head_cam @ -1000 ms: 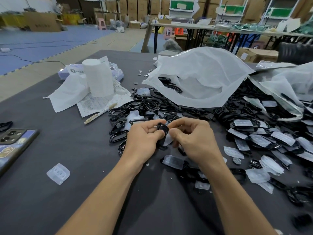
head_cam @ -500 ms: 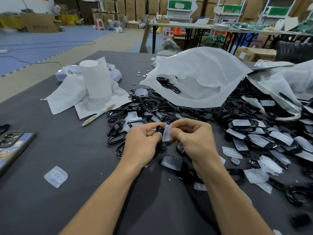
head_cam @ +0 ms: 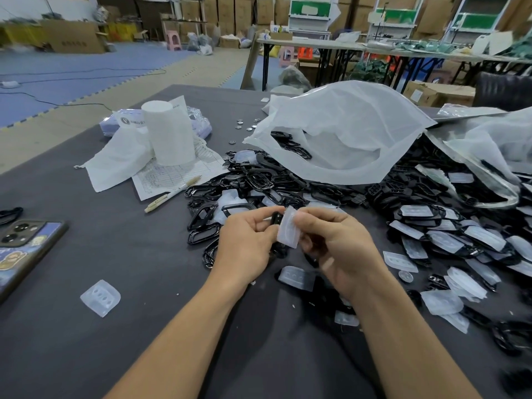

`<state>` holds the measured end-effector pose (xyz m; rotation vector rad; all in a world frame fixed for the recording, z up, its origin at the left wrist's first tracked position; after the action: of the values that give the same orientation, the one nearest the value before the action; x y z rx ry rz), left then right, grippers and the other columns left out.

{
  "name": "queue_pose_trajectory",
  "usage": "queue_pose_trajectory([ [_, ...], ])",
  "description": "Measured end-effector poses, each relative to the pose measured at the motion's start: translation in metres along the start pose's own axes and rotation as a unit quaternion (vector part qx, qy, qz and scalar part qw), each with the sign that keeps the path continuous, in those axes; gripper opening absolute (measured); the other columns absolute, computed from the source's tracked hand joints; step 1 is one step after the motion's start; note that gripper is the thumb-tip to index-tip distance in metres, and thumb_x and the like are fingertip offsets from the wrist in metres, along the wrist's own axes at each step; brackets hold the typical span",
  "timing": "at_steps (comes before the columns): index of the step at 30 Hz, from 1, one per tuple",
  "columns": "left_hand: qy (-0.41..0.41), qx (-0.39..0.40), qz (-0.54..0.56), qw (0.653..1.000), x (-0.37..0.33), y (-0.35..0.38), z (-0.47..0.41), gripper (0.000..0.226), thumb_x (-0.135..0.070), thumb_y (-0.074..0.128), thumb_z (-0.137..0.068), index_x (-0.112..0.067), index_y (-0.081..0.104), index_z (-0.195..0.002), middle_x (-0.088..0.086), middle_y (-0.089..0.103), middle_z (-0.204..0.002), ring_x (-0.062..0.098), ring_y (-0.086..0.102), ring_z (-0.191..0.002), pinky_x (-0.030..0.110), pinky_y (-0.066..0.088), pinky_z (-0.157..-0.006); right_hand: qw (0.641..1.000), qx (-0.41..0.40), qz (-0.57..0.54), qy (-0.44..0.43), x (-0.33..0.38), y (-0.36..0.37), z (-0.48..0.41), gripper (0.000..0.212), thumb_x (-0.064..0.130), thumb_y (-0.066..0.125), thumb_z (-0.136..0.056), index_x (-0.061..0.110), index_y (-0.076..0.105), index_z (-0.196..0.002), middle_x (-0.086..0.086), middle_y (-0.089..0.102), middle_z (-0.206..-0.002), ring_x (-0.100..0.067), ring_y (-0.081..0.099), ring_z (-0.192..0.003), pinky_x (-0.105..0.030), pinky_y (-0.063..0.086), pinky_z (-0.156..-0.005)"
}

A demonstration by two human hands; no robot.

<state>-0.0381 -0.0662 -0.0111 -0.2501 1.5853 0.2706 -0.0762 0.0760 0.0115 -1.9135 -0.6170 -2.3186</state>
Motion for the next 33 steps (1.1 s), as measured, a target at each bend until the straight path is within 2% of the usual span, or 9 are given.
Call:
queue_pose_trajectory([
  [3,-0.005,0.017,0.013,1.0,0.001,0.003,0.001,0.028,-0.006,0.077,-0.092,-0.024,0.076,-0.113,0.002,0.082,-0.092,0.014,0.077,-0.08,0.031,0.06,-0.071,0.99,-0.045,0.129,-0.015,-0.002,-0.002,0.0,0.015,0.005,0.079,-0.082,0.015,0.08,-0.07,-0.001,0.066,-0.059,-0.011,0.047,-0.046,-0.018,0.039,-0.045],
  [5,0.001,0.02,0.012,1.0,0.001,0.004,0.001,0.026,-0.006,0.073,-0.095,-0.02,0.075,-0.117,0.002,0.082,-0.092,0.015,0.078,-0.08,0.03,0.062,-0.071,0.947,-0.116,0.29,-0.074,0.0,-0.003,0.002,0.016,0.017,0.081,-0.08,0.027,0.08,-0.068,0.008,0.07,-0.057,-0.005,0.055,-0.046,-0.017,0.042,-0.047],
  [7,0.006,0.025,0.01,1.0,0.002,0.005,0.001,0.025,-0.003,0.07,-0.097,-0.02,0.076,-0.115,0.004,0.082,-0.091,0.018,0.078,-0.08,0.034,0.063,-0.075,0.918,-0.159,0.338,-0.138,0.004,-0.002,0.005,0.015,0.026,0.083,-0.078,0.033,0.079,-0.066,0.015,0.07,-0.057,0.0,0.062,-0.05,-0.01,0.042,-0.049],
  [14,-0.017,0.085,0.091,0.992,-0.003,0.014,0.005,0.048,0.02,0.055,-0.091,-0.019,0.079,-0.105,0.015,0.08,-0.099,0.021,0.073,-0.084,0.027,0.063,-0.068,0.901,-0.213,0.329,-0.185,0.005,-0.002,0.006,0.022,0.03,0.09,-0.075,0.029,0.073,-0.061,0.018,0.067,-0.053,0.0,0.063,-0.049,-0.011,0.045,-0.051],
  [18,-0.039,0.09,0.136,0.986,-0.003,0.014,0.006,0.047,0.02,0.047,-0.09,-0.01,0.081,-0.104,0.026,0.076,-0.105,0.034,0.076,-0.091,0.041,0.066,-0.074,0.903,-0.215,0.33,-0.171,0.006,-0.006,0.004,0.021,0.03,0.089,-0.075,0.028,0.074,-0.061,0.016,0.067,-0.053,-0.002,0.063,-0.049,-0.011,0.045,-0.052],
  [22,-0.036,0.086,0.133,0.987,-0.005,0.013,0.007,0.037,0.016,0.053,-0.093,-0.008,0.08,-0.103,0.02,0.077,-0.089,0.026,0.075,-0.073,0.027,0.06,-0.058,0.909,-0.21,0.317,-0.171,0.005,-0.006,0.004,0.019,0.03,0.088,-0.073,0.028,0.074,-0.06,0.016,0.067,-0.053,0.0,0.063,-0.049,-0.009,0.044,-0.051],
  [25,-0.034,0.07,0.127,0.989,-0.006,0.012,0.007,0.041,0.018,0.052,-0.092,-0.01,0.081,-0.099,0.027,0.077,-0.097,0.035,0.075,-0.083,0.04,0.064,-0.077,0.914,-0.205,0.306,-0.168,0.003,-0.005,0.003,0.014,0.036,0.087,-0.068,0.035,0.073,-0.069,0.015,0.068,-0.055,0.0,0.062,-0.05,-0.009,0.042,-0.049],
  [29,-0.043,0.041,0.149,0.987,-0.006,0.011,0.005,0.041,0.019,0.051,-0.09,-0.009,0.08,-0.094,0.017,0.077,-0.083,0.026,0.075,-0.067,0.027,0.059,-0.056,0.942,-0.16,0.266,-0.127,-0.003,-0.005,-0.003,0.02,0.047,0.08,-0.064,0.033,0.072,-0.076,0.01,0.071,-0.062,-0.005,0.062,-0.053,-0.022,0.047,-0.056],
  [33,-0.056,-0.011,0.152,0.987,-0.002,0.008,-0.001,0.042,0.012,0.056,-0.09,-0.02,0.083,-0.091,0.022,0.067,-0.095,0.032,0.054,-0.086,0.045,0.046,-0.08,0.956,-0.105,0.255,-0.097,-0.007,-0.002,-0.005,0.018,0.042,0.078,-0.068,0.033,0.069,-0.08,0.004,0.074,-0.069,-0.008,0.061,-0.053,-0.033,0.051,-0.061],
])
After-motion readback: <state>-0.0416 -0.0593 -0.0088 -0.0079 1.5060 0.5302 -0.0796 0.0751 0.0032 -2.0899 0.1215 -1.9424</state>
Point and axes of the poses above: each hand's wrist, its own z-axis away from the middle knuckle, its own y-axis out of the palm, x = y × z, the point moved 4 cm from there along -z, towards the middle knuckle
